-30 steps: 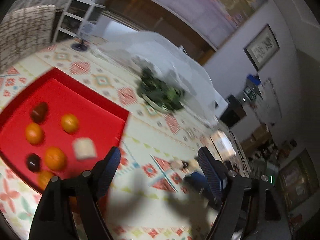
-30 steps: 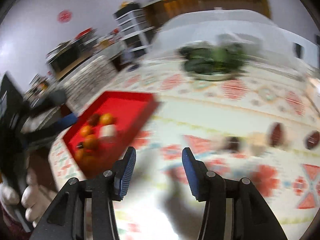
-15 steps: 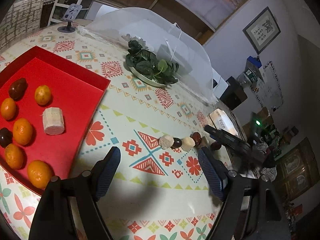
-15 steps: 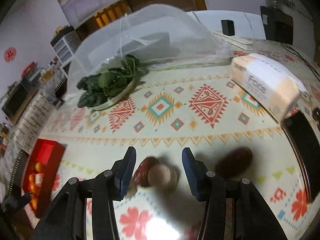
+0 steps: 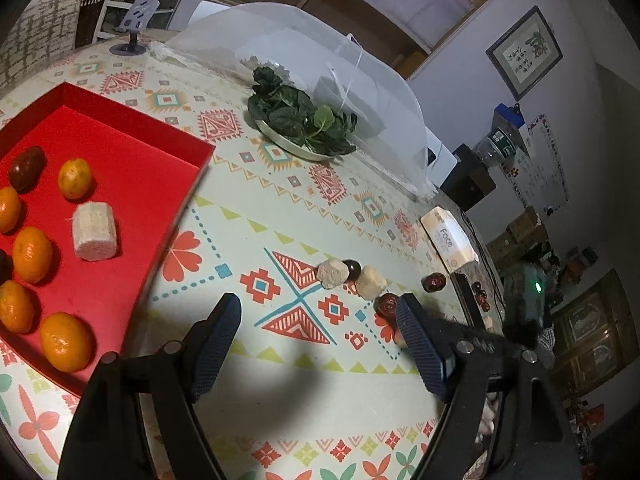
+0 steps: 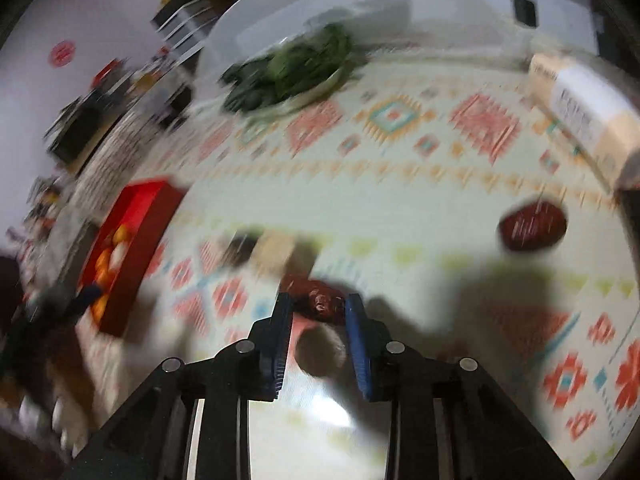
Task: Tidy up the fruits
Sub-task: 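Move both tools back, bringing the right tool to the white round slice, then grasp the white round slice with the right tool while the left tool grasps a red date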
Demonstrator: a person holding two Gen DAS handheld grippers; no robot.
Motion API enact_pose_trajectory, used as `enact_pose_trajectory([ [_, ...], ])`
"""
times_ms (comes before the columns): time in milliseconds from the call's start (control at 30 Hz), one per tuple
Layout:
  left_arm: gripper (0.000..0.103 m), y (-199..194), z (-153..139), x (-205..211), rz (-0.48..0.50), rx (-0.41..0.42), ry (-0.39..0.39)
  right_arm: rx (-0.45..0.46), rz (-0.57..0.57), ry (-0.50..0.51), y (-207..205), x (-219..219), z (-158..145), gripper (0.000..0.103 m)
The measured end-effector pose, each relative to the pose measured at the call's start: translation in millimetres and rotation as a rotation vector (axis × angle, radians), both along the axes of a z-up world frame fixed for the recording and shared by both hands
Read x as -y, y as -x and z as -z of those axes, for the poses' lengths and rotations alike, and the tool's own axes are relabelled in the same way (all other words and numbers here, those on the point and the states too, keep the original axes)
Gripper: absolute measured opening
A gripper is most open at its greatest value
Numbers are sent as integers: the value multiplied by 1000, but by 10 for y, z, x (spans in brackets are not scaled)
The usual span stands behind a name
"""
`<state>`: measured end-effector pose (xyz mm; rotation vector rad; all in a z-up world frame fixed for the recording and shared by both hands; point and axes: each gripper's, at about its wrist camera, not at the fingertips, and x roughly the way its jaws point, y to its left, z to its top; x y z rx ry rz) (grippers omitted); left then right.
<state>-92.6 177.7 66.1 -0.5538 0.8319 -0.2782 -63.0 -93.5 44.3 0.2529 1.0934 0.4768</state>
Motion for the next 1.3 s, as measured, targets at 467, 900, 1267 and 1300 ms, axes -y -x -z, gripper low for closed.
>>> enact_pose_trajectory([
  [467,79,-35,87,272,50,-23,-29,159,12,96,440,-50,-69,54],
  [900,79,-208,215,1189,221,-43,-144,180,95,108,533,239,35,34],
  [1267,57,-622,468,1893,219,-57,-330,174,146,55,699,672,37,35],
  [1300,43,-643,503,1963,230,-61,-363,176,146,52,701,690,36,35],
])
